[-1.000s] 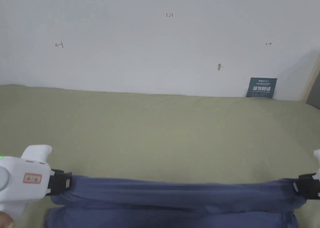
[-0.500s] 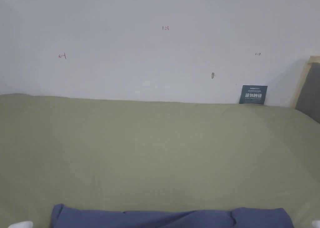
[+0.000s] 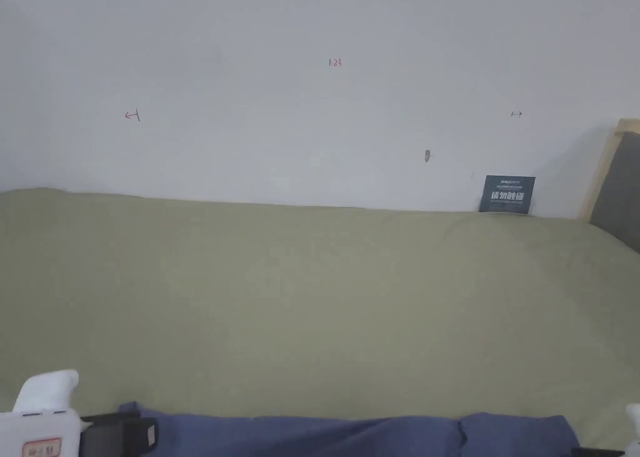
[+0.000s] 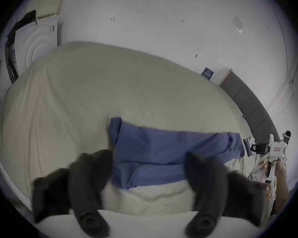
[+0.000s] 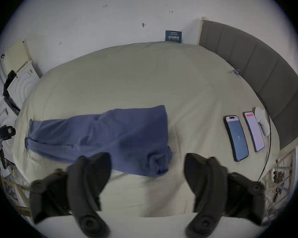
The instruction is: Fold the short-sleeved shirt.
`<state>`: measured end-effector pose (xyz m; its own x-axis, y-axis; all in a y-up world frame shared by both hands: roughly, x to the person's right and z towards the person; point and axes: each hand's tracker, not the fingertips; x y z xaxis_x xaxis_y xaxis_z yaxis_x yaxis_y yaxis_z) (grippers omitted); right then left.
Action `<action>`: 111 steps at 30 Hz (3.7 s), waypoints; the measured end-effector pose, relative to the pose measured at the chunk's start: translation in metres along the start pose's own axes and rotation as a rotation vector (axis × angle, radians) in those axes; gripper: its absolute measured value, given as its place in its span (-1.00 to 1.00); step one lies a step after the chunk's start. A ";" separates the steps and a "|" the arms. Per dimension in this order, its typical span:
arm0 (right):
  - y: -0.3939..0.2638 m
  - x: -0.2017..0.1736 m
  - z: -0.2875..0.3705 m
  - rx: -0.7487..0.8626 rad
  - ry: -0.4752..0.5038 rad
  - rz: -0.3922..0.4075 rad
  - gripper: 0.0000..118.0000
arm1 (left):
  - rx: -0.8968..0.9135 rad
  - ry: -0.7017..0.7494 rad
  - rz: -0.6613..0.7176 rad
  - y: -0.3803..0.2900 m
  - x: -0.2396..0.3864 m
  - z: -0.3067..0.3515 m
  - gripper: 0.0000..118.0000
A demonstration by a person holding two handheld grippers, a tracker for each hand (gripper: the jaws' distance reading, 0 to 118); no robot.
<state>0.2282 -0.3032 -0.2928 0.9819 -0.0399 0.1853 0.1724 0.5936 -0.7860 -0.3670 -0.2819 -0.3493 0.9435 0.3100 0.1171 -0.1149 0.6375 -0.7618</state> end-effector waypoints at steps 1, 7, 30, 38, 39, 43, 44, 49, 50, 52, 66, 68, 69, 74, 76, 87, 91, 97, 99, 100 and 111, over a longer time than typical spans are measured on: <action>0.001 -0.007 0.003 -0.002 0.000 0.000 0.25 | 0.022 0.007 -0.010 0.001 0.007 0.002 0.17; -0.006 -0.046 -0.003 0.021 -0.040 0.054 -0.89 | -0.007 0.129 -0.082 -0.016 0.028 -0.018 -1.00; -0.012 -0.068 -0.007 0.032 0.049 0.091 -0.90 | -0.180 -0.353 0.275 -0.006 -0.133 -0.098 0.86; -0.007 -0.080 -0.006 0.042 0.095 0.097 -0.90 | -0.139 -0.431 0.313 -0.037 -0.113 -0.114 1.00; -0.006 -0.080 -0.007 0.041 0.101 0.093 -0.89 | -0.122 -0.433 0.354 -0.028 -0.140 -0.131 1.00; -0.007 -0.085 -0.011 0.036 0.122 0.087 -0.89 | -0.102 -0.588 0.543 -0.039 -0.155 -0.142 0.18; -0.008 -0.086 -0.011 0.033 0.122 0.090 -0.89 | -0.105 -0.564 0.506 -0.043 -0.155 -0.147 -0.72; -0.010 -0.077 -0.014 0.029 0.128 0.078 -0.89 | -0.101 -0.470 0.565 -0.058 -0.167 -0.156 -0.87; -0.010 -0.075 -0.012 0.030 0.128 0.077 -0.89 | -0.077 -0.427 0.553 -0.053 -0.166 -0.147 -0.87; -0.008 -0.069 -0.010 0.036 0.124 0.080 -0.89 | -0.061 -0.423 0.506 -0.045 -0.166 -0.140 -0.87; -0.014 -0.042 -0.005 0.059 0.118 0.035 -0.89 | -0.115 -0.511 0.231 0.027 0.135 -0.122 -0.87; -0.015 -0.034 -0.008 0.060 0.125 0.019 -0.89 | -0.169 -0.544 0.247 0.026 0.153 -0.140 -0.87; -0.016 -0.032 -0.008 0.060 0.125 0.010 -0.89 | -0.189 -0.547 0.250 0.023 0.167 -0.146 -0.87; -0.019 -0.017 -0.010 0.058 0.112 -0.015 -0.89 | -0.268 -0.550 0.233 0.001 0.201 -0.191 -0.71; -0.021 -0.014 -0.011 0.054 0.107 -0.023 -0.89 | -0.306 -0.539 0.262 -0.009 0.202 -0.207 0.14; -0.025 -0.014 -0.016 0.027 0.111 -0.031 -0.89 | -0.165 -0.652 0.171 -0.003 0.137 -0.173 -0.62; -0.023 -0.020 -0.009 0.039 0.123 -0.011 -0.89 | -0.178 -0.604 0.256 -0.004 0.116 -0.169 -0.99; -0.023 -0.026 0.000 0.059 0.136 0.015 -0.89 | -0.277 -0.652 0.294 -0.041 0.136 -0.206 -1.00; -0.023 -0.026 0.003 0.065 0.141 0.022 -0.89 | -0.323 -0.664 0.270 -0.054 0.146 -0.226 -1.00; -0.023 -0.026 0.003 0.069 0.142 0.026 -0.89 | -0.355 -0.684 0.240 -0.063 0.154 -0.234 -1.00; -0.021 -0.026 0.000 0.080 0.120 0.049 -0.89 | -0.401 -0.665 0.251 -0.098 0.171 -0.251 -1.00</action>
<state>0.1990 -0.3146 -0.2810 0.9922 -0.1020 0.0719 0.1215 0.6590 -0.7422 -0.1163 -0.4682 -0.4146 0.5082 0.8442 0.1704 -0.0591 0.2316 -0.9710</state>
